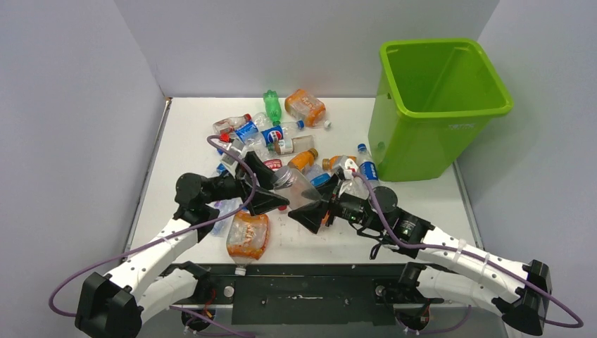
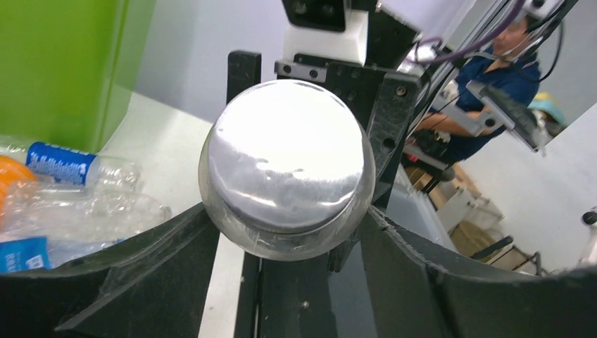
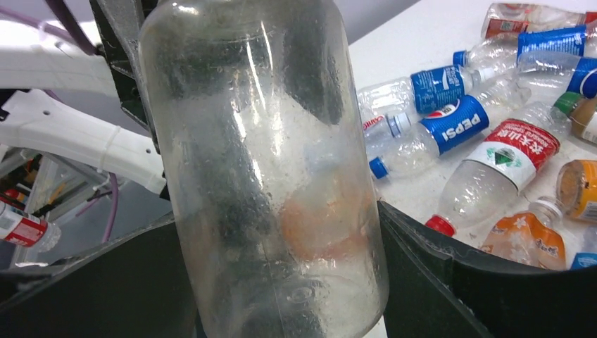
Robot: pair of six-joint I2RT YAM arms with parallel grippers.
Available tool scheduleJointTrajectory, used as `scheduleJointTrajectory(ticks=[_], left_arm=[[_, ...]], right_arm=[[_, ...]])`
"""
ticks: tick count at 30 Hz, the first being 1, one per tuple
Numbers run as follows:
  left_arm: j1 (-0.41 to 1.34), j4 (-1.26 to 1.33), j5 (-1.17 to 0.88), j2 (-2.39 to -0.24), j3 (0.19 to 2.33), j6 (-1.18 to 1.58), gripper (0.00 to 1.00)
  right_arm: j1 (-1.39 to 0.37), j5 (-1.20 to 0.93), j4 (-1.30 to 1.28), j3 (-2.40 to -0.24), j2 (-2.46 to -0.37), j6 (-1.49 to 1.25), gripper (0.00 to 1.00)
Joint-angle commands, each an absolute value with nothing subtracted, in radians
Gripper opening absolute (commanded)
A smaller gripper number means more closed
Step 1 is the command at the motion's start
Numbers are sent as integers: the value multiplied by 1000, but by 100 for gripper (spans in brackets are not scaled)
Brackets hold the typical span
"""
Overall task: Put the plastic bottles in the bin
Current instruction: Pick up the plastic bottle at the center of the board.
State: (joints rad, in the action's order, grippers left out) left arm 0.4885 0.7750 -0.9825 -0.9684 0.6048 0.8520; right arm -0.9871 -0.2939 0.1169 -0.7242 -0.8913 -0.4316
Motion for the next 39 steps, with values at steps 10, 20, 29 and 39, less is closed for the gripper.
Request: scheduleJointTrajectory(ticks=[10,20,29,39], left_arm=[[661,1254,-709,-1020,520,1086,97],[817,1147,-542,-1010,522,918,62],[812,904,-533,-921,579,760,21],[793,113,-541,-888,883,171,6]], right_arm=[[-1124,-104,645,-547,-852,-515,34],[-1211,33,744,-470,-840,-498,36],[-1222,24,234,-624,-732,-439,96],[-1222,67,-308,-993,-638,-333,90]])
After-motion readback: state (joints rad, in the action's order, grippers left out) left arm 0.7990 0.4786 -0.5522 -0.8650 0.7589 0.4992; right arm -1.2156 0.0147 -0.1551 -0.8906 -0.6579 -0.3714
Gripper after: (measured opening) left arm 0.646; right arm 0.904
